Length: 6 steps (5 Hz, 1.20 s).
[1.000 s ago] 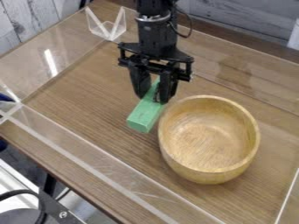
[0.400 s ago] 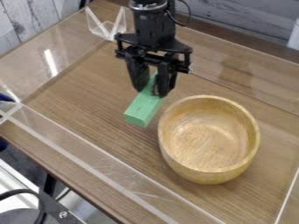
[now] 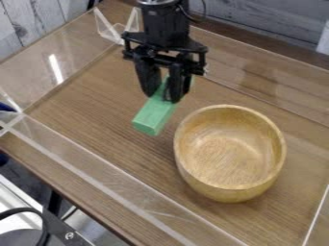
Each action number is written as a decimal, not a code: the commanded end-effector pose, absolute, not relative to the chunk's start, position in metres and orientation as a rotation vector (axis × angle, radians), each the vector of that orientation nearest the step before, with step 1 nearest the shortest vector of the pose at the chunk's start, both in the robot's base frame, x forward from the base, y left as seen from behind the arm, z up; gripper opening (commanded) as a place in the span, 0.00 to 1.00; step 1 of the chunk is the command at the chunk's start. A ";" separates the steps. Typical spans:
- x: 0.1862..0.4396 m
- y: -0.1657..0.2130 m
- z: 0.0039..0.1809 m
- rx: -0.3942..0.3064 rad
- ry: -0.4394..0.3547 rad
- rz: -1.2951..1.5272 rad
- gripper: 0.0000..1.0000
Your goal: Remove the green block from inside the brown bowl and put it on the table
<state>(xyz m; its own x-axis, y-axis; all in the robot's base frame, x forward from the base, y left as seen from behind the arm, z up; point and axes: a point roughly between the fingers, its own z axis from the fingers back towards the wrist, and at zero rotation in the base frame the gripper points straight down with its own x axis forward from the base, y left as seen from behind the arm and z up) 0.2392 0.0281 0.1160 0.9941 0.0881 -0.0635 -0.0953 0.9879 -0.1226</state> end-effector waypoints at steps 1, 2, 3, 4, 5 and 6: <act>0.246 0.046 0.137 -0.110 -0.027 0.117 0.00; 0.246 0.070 0.129 -0.093 -0.027 0.147 0.00; 0.246 0.099 0.118 -0.076 -0.027 0.168 0.00; 0.246 0.115 0.104 -0.052 -0.020 0.184 0.00; 0.248 0.119 0.087 -0.036 0.000 0.183 0.00; 0.249 0.119 0.072 -0.026 0.018 0.177 0.00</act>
